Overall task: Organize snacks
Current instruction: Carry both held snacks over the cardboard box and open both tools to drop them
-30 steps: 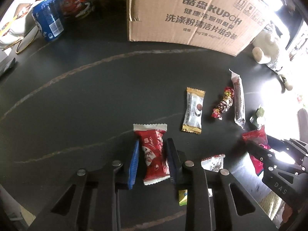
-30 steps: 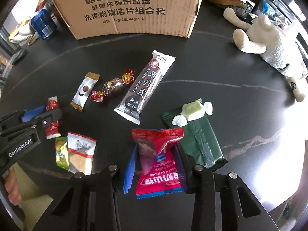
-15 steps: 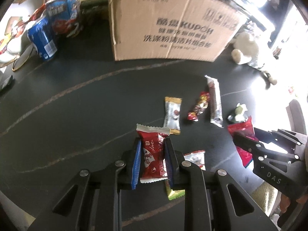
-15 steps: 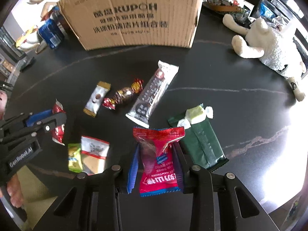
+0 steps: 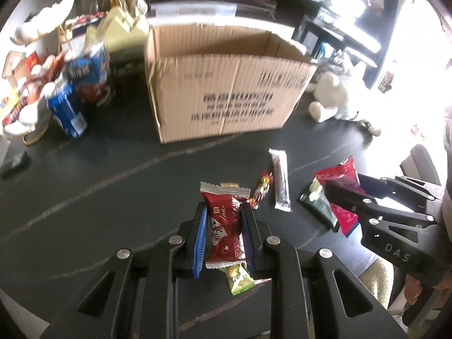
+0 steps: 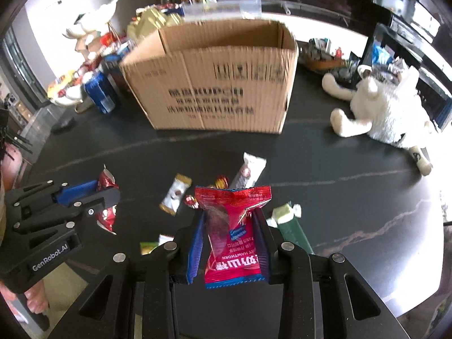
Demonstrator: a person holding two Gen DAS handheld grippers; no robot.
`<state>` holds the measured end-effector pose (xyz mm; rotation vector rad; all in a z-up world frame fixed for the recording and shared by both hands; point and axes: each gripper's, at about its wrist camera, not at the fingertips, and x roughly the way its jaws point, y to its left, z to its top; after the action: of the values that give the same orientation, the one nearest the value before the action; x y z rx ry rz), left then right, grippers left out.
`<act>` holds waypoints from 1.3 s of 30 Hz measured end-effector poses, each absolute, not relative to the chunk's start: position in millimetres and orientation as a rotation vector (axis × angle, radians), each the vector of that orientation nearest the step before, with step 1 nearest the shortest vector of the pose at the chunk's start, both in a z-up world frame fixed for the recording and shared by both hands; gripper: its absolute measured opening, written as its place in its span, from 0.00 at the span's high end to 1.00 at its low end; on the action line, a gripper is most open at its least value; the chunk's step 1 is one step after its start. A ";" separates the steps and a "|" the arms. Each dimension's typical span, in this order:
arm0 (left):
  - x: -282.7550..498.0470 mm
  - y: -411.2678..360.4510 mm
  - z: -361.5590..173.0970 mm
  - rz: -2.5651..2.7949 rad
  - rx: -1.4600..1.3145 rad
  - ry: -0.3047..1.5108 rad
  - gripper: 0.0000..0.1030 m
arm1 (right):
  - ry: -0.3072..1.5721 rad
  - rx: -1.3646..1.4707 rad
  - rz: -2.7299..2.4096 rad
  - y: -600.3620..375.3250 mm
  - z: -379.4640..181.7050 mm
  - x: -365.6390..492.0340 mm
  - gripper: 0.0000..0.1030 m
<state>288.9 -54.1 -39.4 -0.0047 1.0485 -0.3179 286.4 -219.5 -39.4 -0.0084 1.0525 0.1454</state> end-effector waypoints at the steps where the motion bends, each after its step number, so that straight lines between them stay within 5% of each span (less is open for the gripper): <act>1: 289.6 -54.6 -32.1 -0.320 -0.002 1.033 0.77 | 1.042 -0.003 0.149 -219.3 -35.5 286.8 0.67; 22: 340.9 -51.7 46.5 -0.329 -0.012 0.873 0.78 | 0.829 0.095 0.193 -217.1 36.1 328.8 0.67; 39: 427.1 -56.3 44.4 -0.347 -0.002 0.841 0.78 | 0.746 0.092 0.211 -216.1 46.3 413.2 0.67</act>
<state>427.1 -56.3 44.4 -0.0023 0.8410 -0.3469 413.2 -216.1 46.3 0.0921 0.7458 0.2107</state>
